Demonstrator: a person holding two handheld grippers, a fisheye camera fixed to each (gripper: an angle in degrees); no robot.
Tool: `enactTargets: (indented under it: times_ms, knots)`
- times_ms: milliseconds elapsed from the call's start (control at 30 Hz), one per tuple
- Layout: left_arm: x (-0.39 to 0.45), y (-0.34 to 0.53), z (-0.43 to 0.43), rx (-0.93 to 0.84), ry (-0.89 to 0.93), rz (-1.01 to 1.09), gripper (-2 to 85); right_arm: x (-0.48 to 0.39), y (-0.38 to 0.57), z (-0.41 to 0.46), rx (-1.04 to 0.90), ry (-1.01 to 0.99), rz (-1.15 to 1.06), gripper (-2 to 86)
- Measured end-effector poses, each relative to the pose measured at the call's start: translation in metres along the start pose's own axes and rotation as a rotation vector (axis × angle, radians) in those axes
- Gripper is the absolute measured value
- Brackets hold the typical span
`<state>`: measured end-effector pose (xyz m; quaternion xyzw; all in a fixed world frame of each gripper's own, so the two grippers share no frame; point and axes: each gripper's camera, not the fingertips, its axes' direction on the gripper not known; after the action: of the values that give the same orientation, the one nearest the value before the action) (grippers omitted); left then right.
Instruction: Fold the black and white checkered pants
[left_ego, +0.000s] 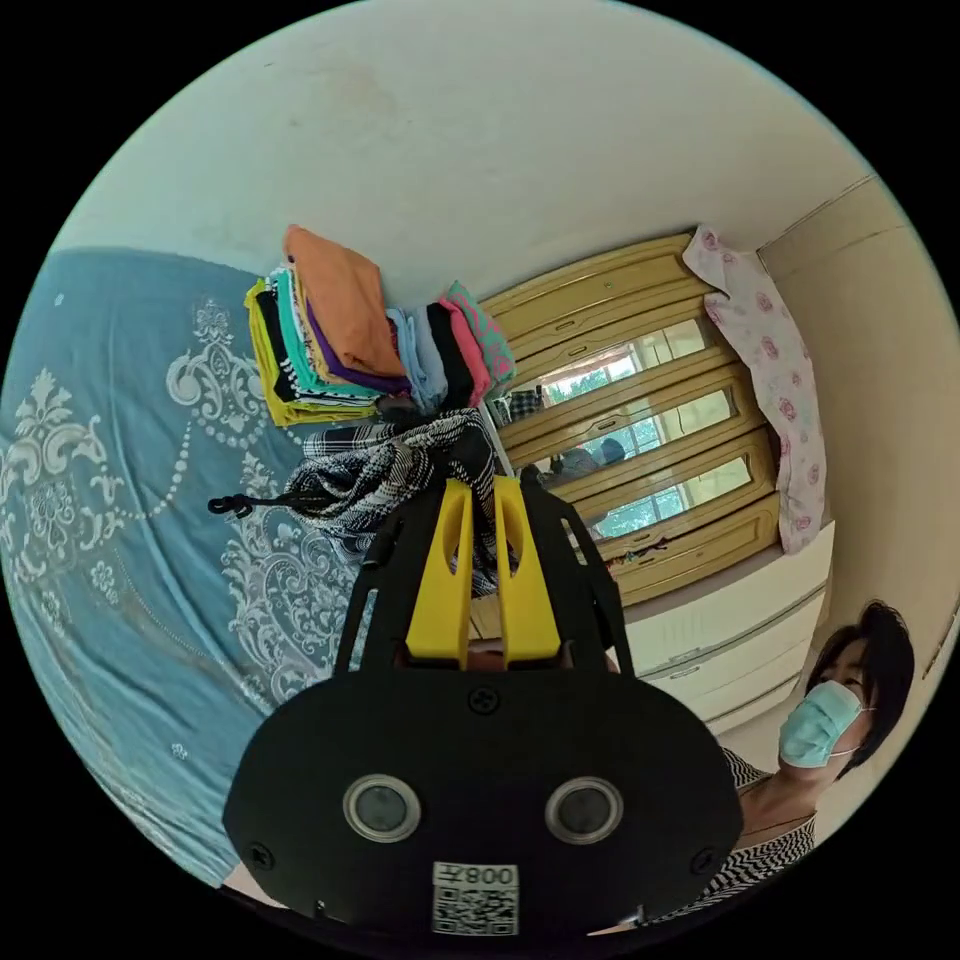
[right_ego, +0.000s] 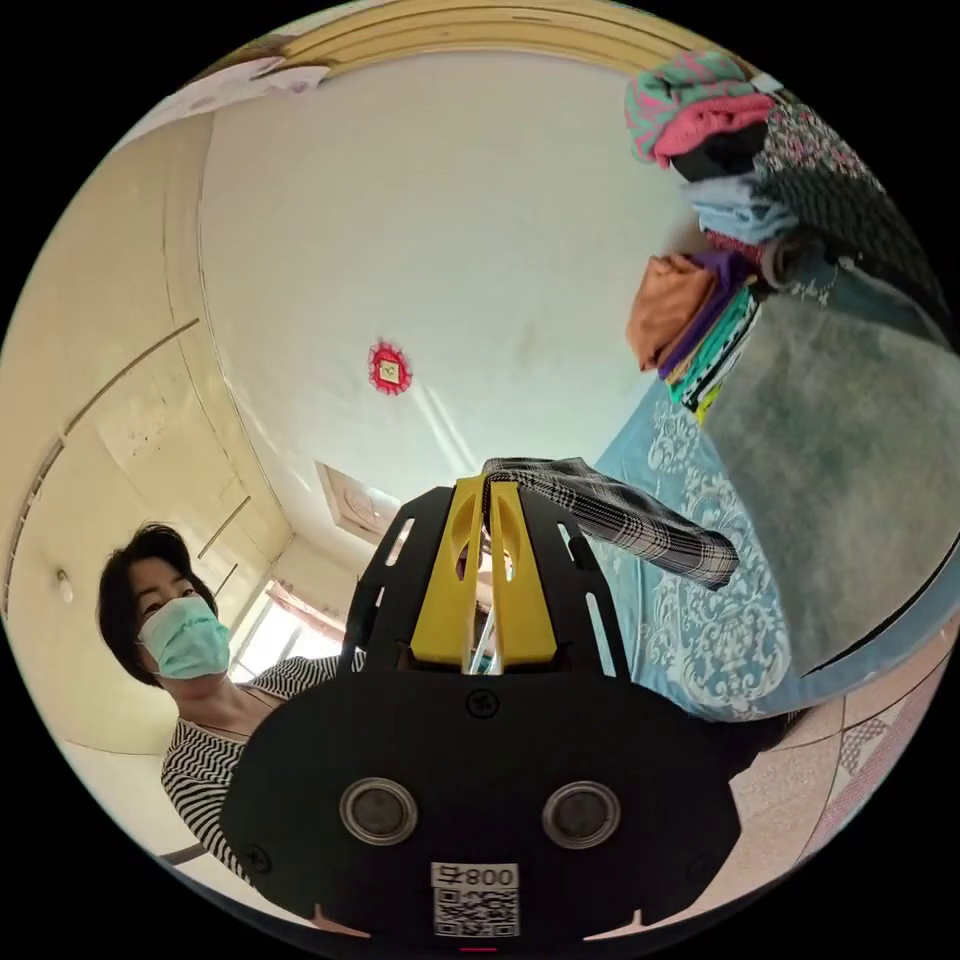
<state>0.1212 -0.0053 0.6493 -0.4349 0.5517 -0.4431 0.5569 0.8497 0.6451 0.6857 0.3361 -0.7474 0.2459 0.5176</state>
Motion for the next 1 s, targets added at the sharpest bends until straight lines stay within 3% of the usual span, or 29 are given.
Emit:
enactTargets:
  times_ms: [267, 467, 667, 1000]
  knots:
    - [0.026, -0.136, 0.242, -0.135, 0.150, 0.131, 4.1, -0.052, -0.037, -0.163, 0.228, 0.159, -0.113, 0.5]
    - [-0.041, -0.163, 0.381, -0.407, -0.092, 0.027, 4.1, 0.020, 0.010, -0.204, 0.198, 0.303, 0.198, 0.5]
    - [-0.074, -0.190, 0.443, -0.389, -0.001, -0.041, 4.1, 0.058, 0.045, -0.223, 0.231, 0.180, 0.370, 0.5]
    - [-0.071, -0.237, 0.530, -0.392, 0.025, 0.004, 5.2, 0.032, 0.041, -0.260, 0.288, 0.163, 0.386, 0.7]
